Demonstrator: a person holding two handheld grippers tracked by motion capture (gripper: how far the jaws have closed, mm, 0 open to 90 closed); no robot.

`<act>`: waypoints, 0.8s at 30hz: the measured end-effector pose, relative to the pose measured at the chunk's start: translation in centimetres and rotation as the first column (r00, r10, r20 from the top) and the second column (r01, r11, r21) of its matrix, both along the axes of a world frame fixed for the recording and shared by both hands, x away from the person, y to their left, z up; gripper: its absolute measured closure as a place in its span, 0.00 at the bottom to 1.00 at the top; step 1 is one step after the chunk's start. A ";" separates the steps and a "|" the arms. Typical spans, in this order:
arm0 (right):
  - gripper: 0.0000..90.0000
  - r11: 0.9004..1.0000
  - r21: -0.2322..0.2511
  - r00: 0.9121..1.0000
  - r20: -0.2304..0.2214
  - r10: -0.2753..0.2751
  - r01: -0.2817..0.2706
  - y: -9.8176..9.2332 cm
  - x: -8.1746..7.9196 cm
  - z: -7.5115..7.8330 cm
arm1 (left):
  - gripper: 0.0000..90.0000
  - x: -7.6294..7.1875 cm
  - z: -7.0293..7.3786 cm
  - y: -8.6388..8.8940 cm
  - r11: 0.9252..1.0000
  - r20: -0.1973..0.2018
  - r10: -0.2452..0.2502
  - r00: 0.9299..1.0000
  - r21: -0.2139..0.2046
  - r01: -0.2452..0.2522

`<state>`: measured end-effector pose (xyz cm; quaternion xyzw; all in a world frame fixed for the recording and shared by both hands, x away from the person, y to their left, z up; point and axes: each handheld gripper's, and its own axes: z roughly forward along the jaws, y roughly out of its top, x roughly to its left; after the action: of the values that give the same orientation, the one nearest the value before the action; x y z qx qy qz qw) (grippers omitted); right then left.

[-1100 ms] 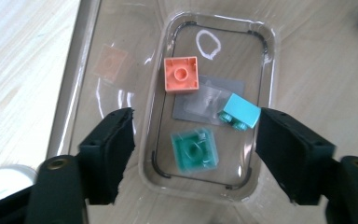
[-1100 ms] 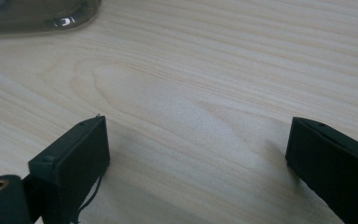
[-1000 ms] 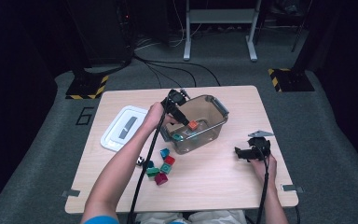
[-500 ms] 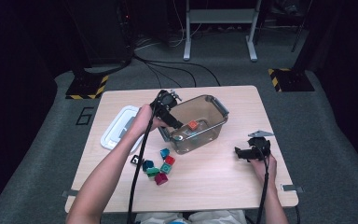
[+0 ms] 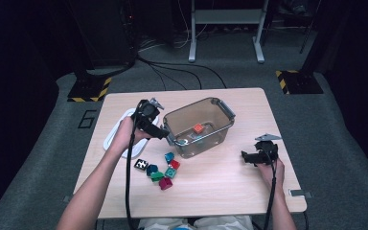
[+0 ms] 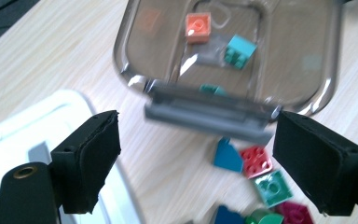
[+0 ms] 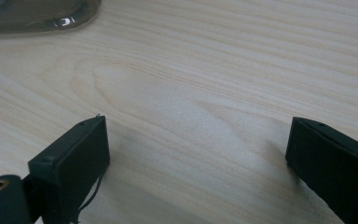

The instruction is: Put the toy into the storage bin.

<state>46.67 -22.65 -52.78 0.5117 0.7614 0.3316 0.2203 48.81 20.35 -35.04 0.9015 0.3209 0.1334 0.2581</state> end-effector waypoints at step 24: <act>0.06 1.000 -0.001 1.000 0.000 0.000 0.000 0.0 0.0 0.0 | 0.13 -2.2 -9.4 4.9 0.996 -0.134 0.091 0.987 -0.005 -0.093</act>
<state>46.67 -22.65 -52.78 0.5115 0.7615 0.3314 0.2205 46.59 25.25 -44.39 0.8911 0.3796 0.0825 0.2347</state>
